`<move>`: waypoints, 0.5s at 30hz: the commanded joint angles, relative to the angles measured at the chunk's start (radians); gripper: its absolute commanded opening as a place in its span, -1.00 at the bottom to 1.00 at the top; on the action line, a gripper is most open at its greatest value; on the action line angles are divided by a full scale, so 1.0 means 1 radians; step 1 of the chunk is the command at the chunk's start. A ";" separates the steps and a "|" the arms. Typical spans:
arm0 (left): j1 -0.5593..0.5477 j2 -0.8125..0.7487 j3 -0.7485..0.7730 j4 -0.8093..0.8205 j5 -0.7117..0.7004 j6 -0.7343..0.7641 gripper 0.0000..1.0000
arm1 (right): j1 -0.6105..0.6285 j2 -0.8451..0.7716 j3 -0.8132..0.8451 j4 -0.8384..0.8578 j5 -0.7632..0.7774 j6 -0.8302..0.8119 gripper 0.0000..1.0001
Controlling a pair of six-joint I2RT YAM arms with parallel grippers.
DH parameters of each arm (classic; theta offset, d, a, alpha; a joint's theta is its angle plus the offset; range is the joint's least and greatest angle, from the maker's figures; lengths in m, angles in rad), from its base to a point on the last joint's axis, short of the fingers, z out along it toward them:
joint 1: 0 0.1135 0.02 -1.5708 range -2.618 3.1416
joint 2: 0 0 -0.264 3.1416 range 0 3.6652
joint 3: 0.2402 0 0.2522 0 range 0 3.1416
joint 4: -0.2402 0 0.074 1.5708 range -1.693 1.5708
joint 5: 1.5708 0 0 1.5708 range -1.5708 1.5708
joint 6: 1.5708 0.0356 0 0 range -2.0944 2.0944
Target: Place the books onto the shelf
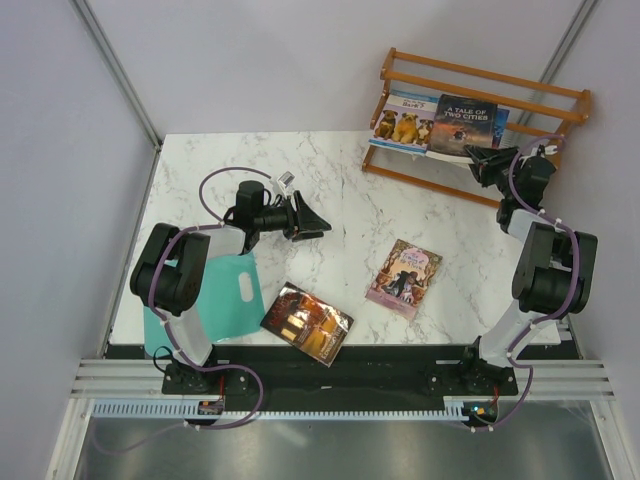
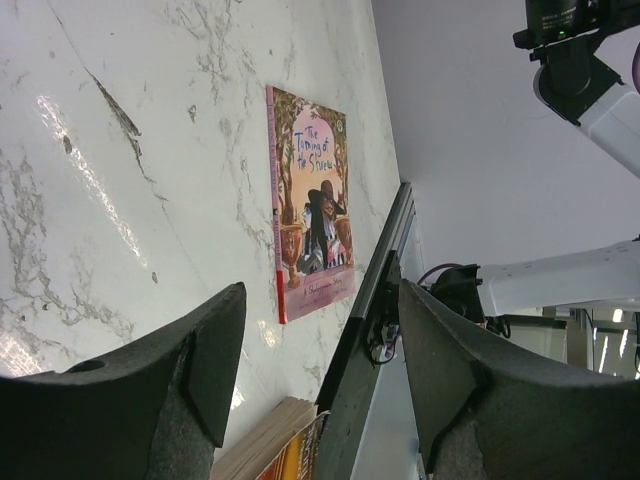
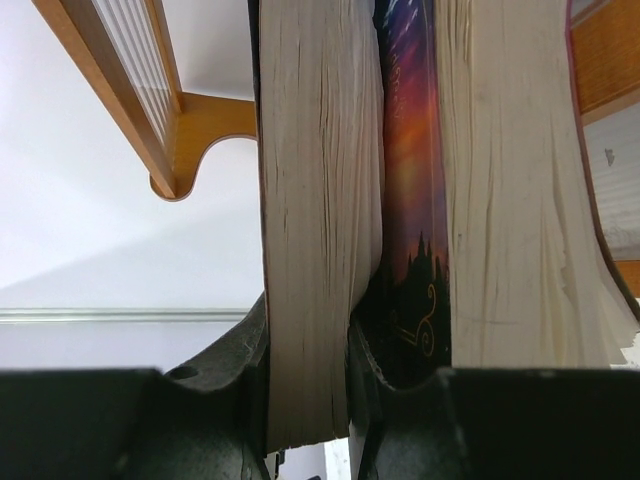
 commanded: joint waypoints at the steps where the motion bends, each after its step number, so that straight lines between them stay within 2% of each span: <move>1: 0.000 -0.052 0.002 0.029 0.004 0.027 0.38 | 0.004 -0.021 0.057 -0.019 -0.017 0.002 -1.00; 15: -0.001 -0.053 0.000 0.028 0.005 0.027 0.37 | -0.059 0.008 0.089 0.069 -0.012 0.097 -0.99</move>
